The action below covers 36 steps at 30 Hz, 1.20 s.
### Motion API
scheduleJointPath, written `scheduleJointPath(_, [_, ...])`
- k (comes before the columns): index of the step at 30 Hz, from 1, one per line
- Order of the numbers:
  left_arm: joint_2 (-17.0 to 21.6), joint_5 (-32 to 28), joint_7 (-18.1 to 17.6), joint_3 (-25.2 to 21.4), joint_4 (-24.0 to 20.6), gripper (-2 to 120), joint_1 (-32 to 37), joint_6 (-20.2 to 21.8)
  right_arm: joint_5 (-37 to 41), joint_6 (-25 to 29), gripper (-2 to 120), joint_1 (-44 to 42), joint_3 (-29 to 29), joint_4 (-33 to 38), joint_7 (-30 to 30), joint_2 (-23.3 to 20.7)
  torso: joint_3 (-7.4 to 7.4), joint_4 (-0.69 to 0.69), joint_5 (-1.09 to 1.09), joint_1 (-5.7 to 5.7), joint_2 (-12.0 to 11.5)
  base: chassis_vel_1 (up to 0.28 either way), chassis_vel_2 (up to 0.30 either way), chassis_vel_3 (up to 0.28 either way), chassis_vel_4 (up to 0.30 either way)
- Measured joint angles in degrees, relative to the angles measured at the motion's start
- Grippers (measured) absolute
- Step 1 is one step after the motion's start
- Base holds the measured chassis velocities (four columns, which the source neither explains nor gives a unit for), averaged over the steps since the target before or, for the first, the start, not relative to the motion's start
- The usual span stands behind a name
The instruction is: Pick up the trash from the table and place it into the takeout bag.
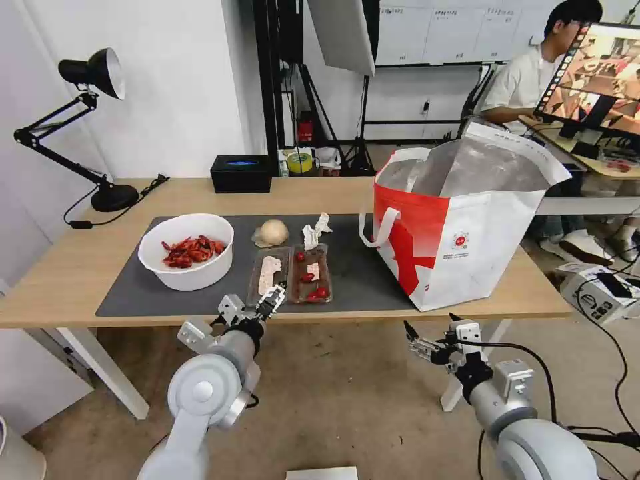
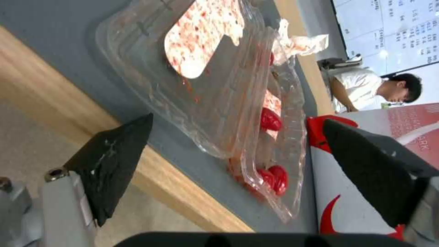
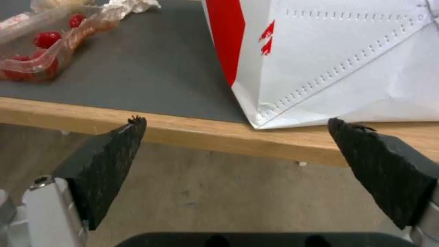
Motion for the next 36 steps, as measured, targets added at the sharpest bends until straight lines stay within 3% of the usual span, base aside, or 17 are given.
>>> scheduleJointPath(15, [0.41,-2.75,-1.38,0.44,-0.44,100,-0.58,2.21,-0.14,0.05,100,-0.13,0.0,-0.21,0.19,0.27,0.0,0.01,0.0,0.0,0.0,0.0,0.0,0.0,0.0])
scheduleJointPath(36, [-0.32,-4.01,-1.84,1.22,2.16,100,-3.62,1.29,-0.55,0.05,100,-0.49,-0.21,-0.84,0.33,0.82,0.0,0.0,0.0,0.0,0.0,0.0,0.0,0.0,0.0])
